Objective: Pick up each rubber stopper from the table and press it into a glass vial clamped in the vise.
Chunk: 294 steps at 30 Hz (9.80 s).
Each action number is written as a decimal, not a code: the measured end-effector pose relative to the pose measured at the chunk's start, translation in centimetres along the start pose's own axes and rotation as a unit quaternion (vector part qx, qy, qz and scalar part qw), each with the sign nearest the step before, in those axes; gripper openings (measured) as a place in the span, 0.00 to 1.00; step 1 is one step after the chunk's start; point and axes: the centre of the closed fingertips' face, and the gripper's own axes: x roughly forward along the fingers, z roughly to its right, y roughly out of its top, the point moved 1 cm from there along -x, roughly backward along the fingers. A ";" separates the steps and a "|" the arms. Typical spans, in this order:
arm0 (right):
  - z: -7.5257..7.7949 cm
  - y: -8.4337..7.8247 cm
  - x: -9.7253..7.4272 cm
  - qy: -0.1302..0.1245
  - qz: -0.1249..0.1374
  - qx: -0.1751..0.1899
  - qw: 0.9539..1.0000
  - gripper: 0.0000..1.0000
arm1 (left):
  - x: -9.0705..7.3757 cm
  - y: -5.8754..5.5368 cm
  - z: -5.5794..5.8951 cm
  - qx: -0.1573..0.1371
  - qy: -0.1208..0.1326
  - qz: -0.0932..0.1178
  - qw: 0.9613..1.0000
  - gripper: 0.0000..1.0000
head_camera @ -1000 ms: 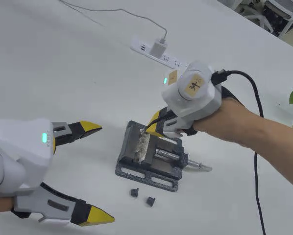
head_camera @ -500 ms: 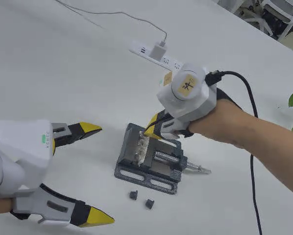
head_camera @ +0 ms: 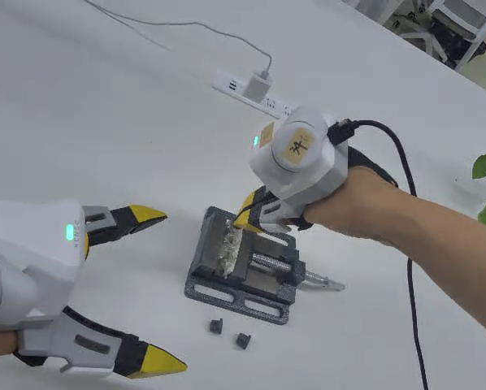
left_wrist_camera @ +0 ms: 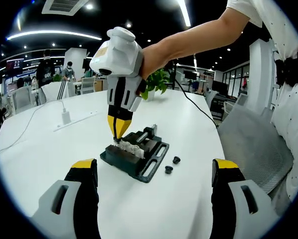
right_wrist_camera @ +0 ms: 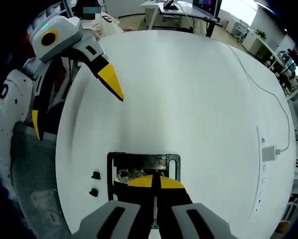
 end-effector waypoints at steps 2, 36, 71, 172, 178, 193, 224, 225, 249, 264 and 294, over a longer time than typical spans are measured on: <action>0.0 0.0 0.0 0.001 0.001 0.004 1.000 0.00 | 0.0 0.1 -0.2 -0.001 0.002 0.002 1.000 0.95; 0.0 -0.5 -0.4 -0.051 0.128 0.081 0.987 0.00 | 0.0 0.9 0.6 0.011 -0.003 -0.018 1.000 0.94; 0.0 -0.7 -0.2 -0.051 0.075 0.086 0.992 0.00 | -0.1 1.2 0.8 0.014 -0.005 -0.017 1.000 0.94; -9.2 -9.9 -10.4 -0.116 0.307 0.190 0.926 0.64 | 0.6 1.6 2.7 0.108 -0.025 -0.115 0.987 0.74; -10.1 -11.3 -10.0 -0.111 0.324 0.194 0.919 0.72 | 1.8 0.7 2.8 0.108 -0.035 -0.137 0.984 0.66; -11.5 -13.2 -8.2 -0.103 0.353 0.210 0.906 0.79 | 5.3 -2.3 2.6 0.107 -0.066 -0.193 0.973 0.39; -12.1 -15.3 -7.5 -0.110 0.361 0.246 0.893 0.76 | 9.4 -7.1 2.8 0.138 -0.099 -0.258 0.951 0.08; -12.1 -15.3 -7.5 -0.110 0.361 0.246 0.893 0.76 | 9.4 -7.1 2.9 0.139 -0.099 -0.259 0.951 0.08; -11.9 -14.8 -7.8 -0.109 0.360 0.251 0.892 0.75 | 9.5 -7.0 2.9 0.149 -0.099 -0.258 0.949 0.04; -12.4 -11.5 -8.7 -0.064 0.322 0.237 0.915 0.64 | 8.7 -0.2 3.9 0.049 -0.080 -0.137 0.986 0.04; -13.5 -2.1 -13.9 0.017 0.343 0.098 0.934 0.14 | 5.5 9.7 7.6 0.024 -0.092 0.011 0.995 0.03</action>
